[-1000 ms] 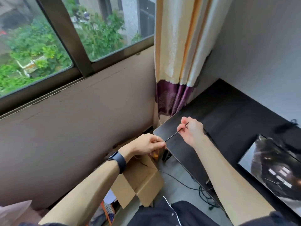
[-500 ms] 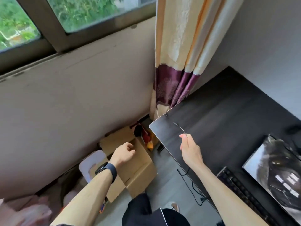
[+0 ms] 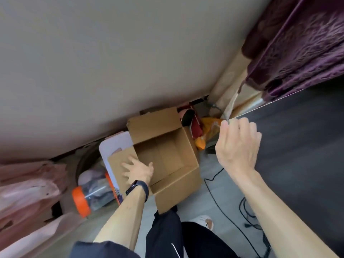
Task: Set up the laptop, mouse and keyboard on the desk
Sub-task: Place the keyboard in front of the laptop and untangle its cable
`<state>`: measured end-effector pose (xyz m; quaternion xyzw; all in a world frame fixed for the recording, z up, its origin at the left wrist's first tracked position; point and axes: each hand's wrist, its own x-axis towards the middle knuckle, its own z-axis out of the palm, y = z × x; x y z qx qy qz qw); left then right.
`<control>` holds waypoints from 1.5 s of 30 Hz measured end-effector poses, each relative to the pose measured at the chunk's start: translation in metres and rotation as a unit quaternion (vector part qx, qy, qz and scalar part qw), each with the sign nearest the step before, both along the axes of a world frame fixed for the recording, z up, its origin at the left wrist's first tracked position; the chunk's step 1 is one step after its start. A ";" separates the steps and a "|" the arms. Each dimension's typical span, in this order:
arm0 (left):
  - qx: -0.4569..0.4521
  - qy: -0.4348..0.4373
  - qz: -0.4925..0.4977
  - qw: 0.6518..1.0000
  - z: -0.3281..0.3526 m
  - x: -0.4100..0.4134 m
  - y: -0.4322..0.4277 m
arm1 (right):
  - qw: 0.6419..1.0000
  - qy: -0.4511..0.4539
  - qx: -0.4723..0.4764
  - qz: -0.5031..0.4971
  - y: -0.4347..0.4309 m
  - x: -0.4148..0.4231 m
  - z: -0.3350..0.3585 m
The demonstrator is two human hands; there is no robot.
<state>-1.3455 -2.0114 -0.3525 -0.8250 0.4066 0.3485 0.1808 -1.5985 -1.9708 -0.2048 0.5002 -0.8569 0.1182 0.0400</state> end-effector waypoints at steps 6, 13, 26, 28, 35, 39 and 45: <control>-0.046 -0.058 -0.050 0.996 -0.034 0.008 0.000 | 0.998 0.055 -0.024 0.003 -0.001 0.002 -0.011; -0.089 -0.021 -0.048 0.995 -0.002 0.043 -0.008 | 0.998 0.066 -0.008 0.005 0.003 0.001 -0.011; -0.193 -0.023 0.063 0.979 0.032 0.168 -0.021 | 0.998 0.067 0.008 0.013 0.003 0.004 -0.009; -0.158 0.001 0.013 0.987 0.023 0.155 -0.013 | 0.998 0.064 0.016 0.013 0.003 0.005 -0.009; -0.052 0.152 -0.043 0.986 0.036 0.062 0.003 | 0.999 -0.016 0.038 0.006 0.005 0.009 -0.002; -0.093 0.323 -0.009 0.942 0.121 -0.023 -0.003 | 0.974 -0.222 0.047 0.019 0.031 0.011 0.029; 0.044 0.586 0.063 0.807 0.281 -0.139 0.008 | 0.934 -0.355 0.007 -0.029 0.091 0.019 0.136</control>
